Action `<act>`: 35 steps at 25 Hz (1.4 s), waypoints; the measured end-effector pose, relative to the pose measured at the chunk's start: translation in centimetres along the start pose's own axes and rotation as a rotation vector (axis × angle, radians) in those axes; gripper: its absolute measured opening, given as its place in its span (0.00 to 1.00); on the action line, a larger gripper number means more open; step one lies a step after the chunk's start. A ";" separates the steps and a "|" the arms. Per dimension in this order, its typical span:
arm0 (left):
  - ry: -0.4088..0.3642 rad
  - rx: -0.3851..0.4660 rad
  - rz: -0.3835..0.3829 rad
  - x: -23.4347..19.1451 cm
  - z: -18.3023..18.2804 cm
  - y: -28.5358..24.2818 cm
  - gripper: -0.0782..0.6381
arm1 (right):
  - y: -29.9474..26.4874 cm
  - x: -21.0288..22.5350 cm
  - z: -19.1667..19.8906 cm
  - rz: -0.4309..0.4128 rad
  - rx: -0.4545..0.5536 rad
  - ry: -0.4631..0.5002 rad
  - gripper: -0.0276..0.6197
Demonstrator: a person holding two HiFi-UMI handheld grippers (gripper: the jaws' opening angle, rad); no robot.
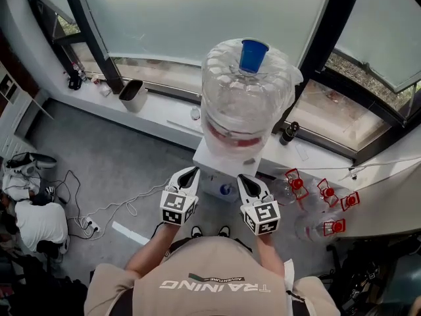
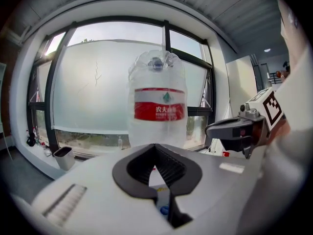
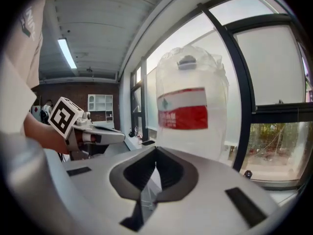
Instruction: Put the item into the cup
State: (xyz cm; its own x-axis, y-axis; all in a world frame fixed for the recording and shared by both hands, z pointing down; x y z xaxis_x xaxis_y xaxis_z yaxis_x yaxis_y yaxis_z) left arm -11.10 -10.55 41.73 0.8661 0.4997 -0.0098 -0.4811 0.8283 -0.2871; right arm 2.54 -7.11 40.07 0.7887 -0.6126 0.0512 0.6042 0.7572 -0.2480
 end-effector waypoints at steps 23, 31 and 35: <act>-0.076 0.173 0.067 -0.3 -8.2 1.9 0.12 | 1.7 -0.8 -7.4 0.082 0.188 0.066 0.06; -0.082 0.161 0.083 -0.3 -8.0 1.8 0.12 | 1.4 -1.3 -6.1 0.080 0.151 0.073 0.06; -0.092 0.164 0.090 -0.4 -8.2 1.6 0.12 | 1.2 -1.3 -6.3 0.080 0.145 0.101 0.06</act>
State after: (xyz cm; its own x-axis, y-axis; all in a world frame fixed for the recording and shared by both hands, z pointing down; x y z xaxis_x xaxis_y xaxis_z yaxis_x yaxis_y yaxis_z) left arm -11.09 -11.47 33.41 0.8062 0.5885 0.0615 -0.5782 0.8056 -0.1289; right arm 1.54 -6.79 33.65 0.8242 -0.5628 -0.0619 0.5554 0.8249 -0.1051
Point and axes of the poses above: the fingertips, and each gripper's own axes: y backward along the fingers, x to its right, z out of its underside, the point moved 1 cm from there along y, backward along the fingers, and after that the axes turned 6 degrees about -z, right-handed, at the moved point
